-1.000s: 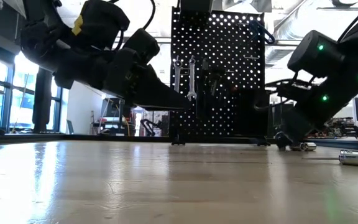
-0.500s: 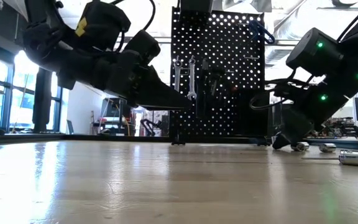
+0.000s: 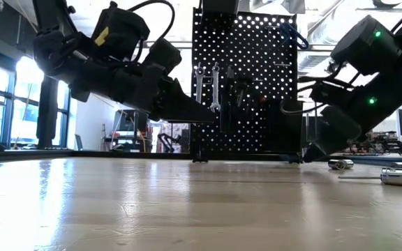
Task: Hang tools onto peg board
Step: Put the silver socket into the top black bin on the peg board, then put the black screwdriver into the top black bin on the peg board
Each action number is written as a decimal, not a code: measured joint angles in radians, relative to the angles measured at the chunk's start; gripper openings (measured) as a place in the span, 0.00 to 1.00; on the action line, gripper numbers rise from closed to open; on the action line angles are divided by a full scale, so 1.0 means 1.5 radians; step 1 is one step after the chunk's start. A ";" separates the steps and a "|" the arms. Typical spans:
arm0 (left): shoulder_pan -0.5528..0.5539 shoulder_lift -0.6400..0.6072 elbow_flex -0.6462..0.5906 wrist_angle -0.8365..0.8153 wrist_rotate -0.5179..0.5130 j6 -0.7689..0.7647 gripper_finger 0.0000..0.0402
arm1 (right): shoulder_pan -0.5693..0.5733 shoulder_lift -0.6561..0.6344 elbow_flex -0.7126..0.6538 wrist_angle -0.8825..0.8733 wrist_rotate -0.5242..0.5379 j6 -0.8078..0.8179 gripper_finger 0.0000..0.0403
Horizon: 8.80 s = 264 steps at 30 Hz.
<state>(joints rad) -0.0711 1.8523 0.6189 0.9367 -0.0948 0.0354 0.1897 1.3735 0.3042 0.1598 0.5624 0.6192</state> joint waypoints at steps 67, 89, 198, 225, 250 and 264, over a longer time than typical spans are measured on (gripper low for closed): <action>-0.094 0.000 0.200 -0.127 -0.118 0.573 0.45 | 0.018 0.000 0.159 0.210 -0.312 -0.069 0.09; -0.096 -0.008 0.200 -0.141 -0.156 0.598 0.28 | 0.019 0.000 0.158 0.209 -0.310 -0.064 0.19; -0.093 -0.023 1.145 -1.500 -0.040 0.174 0.50 | 0.298 -0.202 0.159 -0.247 -0.157 0.082 0.39; -0.114 0.176 1.144 -1.208 0.074 0.239 0.50 | 0.495 -0.209 0.159 -0.338 -0.062 0.250 0.39; -0.016 0.183 1.144 -1.172 0.252 0.245 0.39 | 0.494 -0.209 0.159 -0.323 -0.062 0.250 0.39; 0.022 0.183 1.144 -1.207 0.283 0.262 0.39 | 0.494 -0.209 0.159 -0.323 -0.063 0.263 0.39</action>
<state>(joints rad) -0.0376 2.1267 2.3352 -0.8739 0.3293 0.4281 0.9314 1.0599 0.5423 -0.3248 0.4686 1.0138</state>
